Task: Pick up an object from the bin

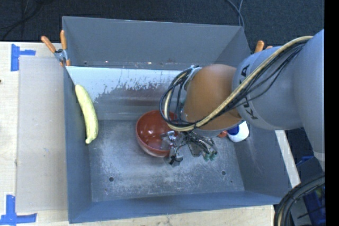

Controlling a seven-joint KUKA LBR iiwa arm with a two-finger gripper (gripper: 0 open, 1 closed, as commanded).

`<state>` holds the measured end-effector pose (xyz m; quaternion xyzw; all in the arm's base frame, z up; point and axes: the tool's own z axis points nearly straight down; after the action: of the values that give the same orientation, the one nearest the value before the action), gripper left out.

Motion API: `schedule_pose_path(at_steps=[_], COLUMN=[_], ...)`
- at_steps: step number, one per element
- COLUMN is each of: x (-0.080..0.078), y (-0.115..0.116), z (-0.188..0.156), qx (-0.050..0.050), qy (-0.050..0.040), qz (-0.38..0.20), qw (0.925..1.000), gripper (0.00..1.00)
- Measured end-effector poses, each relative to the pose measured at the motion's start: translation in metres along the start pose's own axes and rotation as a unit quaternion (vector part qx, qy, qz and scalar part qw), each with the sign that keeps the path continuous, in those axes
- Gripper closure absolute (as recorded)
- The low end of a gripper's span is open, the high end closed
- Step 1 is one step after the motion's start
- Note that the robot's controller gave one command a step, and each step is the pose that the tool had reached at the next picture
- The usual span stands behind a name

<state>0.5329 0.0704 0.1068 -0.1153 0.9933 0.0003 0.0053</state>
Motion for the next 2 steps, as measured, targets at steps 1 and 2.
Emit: schedule_pose_path(at_steps=[1, 2], x=[0.019, 0.018], y=[-0.016, -0.012], z=[0.022, -0.021], qx=[-0.001, -0.001], qy=[-0.0013, 0.004], qz=[0.037, 0.033], qw=[0.9993, 0.9995], gripper=[1.0, 1.0])
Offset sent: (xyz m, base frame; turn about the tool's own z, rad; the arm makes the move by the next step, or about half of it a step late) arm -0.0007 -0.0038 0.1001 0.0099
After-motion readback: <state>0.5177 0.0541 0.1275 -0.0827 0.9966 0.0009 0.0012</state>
